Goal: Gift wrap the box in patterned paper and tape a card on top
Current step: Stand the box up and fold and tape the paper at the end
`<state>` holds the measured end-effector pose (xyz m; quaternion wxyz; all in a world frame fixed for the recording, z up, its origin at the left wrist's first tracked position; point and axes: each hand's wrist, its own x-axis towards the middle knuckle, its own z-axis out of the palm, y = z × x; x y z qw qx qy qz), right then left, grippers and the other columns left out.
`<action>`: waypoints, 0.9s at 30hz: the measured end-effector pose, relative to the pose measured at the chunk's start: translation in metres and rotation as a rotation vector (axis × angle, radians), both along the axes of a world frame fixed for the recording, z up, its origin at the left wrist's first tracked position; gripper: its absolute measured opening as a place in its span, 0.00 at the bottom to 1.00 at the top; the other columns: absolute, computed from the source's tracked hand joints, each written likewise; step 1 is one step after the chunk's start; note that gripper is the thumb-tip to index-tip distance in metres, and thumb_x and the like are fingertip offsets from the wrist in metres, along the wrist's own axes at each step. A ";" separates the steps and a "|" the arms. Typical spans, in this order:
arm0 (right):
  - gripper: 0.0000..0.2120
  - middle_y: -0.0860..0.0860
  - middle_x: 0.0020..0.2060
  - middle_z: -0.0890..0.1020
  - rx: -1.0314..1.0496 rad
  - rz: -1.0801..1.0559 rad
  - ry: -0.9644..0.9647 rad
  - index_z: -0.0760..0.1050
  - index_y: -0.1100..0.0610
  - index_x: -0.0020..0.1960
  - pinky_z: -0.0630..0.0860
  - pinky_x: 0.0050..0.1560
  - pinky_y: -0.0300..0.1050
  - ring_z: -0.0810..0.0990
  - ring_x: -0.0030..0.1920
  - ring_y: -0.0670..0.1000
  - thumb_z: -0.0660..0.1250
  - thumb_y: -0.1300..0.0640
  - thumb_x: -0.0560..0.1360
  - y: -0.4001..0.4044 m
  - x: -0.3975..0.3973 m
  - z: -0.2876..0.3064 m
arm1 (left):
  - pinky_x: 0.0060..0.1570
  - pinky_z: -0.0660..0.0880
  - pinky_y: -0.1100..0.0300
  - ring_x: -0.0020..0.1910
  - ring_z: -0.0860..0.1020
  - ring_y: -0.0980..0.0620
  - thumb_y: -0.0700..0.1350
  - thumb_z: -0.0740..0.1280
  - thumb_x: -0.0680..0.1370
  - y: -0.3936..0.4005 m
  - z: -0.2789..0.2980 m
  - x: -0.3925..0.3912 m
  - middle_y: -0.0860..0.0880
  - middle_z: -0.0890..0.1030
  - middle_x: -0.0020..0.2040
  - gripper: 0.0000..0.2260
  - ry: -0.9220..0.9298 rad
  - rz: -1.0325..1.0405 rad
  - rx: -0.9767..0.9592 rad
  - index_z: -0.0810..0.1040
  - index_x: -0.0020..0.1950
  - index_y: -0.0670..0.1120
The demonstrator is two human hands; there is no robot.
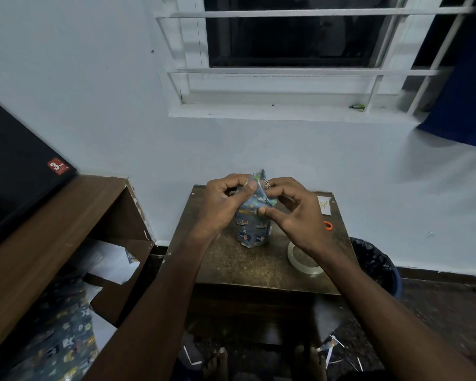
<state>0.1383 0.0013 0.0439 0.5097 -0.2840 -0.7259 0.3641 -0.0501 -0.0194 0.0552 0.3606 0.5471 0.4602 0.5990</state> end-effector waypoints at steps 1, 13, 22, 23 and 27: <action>0.11 0.54 0.56 0.81 0.005 -0.006 -0.007 0.84 0.62 0.52 0.80 0.62 0.51 0.82 0.61 0.54 0.80 0.68 0.71 0.000 0.000 -0.001 | 0.54 0.83 0.48 0.51 0.86 0.44 0.42 0.73 0.81 0.000 0.000 -0.001 0.41 0.88 0.53 0.08 0.000 -0.007 -0.001 0.87 0.54 0.37; 0.09 0.55 0.55 0.82 0.042 -0.009 -0.024 0.81 0.62 0.54 0.79 0.63 0.59 0.82 0.60 0.56 0.77 0.65 0.76 -0.002 -0.004 -0.001 | 0.51 0.83 0.53 0.50 0.86 0.45 0.36 0.74 0.78 -0.001 0.002 -0.002 0.40 0.88 0.53 0.09 -0.164 -0.073 -0.074 0.85 0.58 0.36; 0.08 0.56 0.55 0.83 0.032 0.001 -0.011 0.82 0.62 0.54 0.79 0.62 0.62 0.83 0.59 0.57 0.77 0.66 0.75 -0.003 -0.004 0.000 | 0.51 0.82 0.56 0.52 0.86 0.48 0.35 0.74 0.78 -0.001 0.007 -0.005 0.43 0.88 0.54 0.11 -0.209 -0.108 -0.108 0.85 0.59 0.40; 0.08 0.55 0.55 0.83 0.027 -0.001 -0.010 0.83 0.62 0.54 0.79 0.62 0.62 0.83 0.59 0.56 0.77 0.66 0.75 -0.004 -0.004 0.001 | 0.50 0.83 0.56 0.52 0.86 0.48 0.35 0.74 0.77 -0.001 0.007 -0.005 0.43 0.88 0.54 0.11 -0.209 -0.110 -0.106 0.85 0.59 0.41; 0.08 0.55 0.55 0.83 0.007 -0.003 0.012 0.83 0.62 0.53 0.80 0.62 0.62 0.83 0.59 0.56 0.78 0.65 0.75 -0.005 -0.005 0.003 | 0.49 0.83 0.57 0.53 0.86 0.48 0.31 0.74 0.76 0.000 0.009 -0.001 0.44 0.88 0.55 0.15 -0.278 -0.106 -0.116 0.84 0.61 0.42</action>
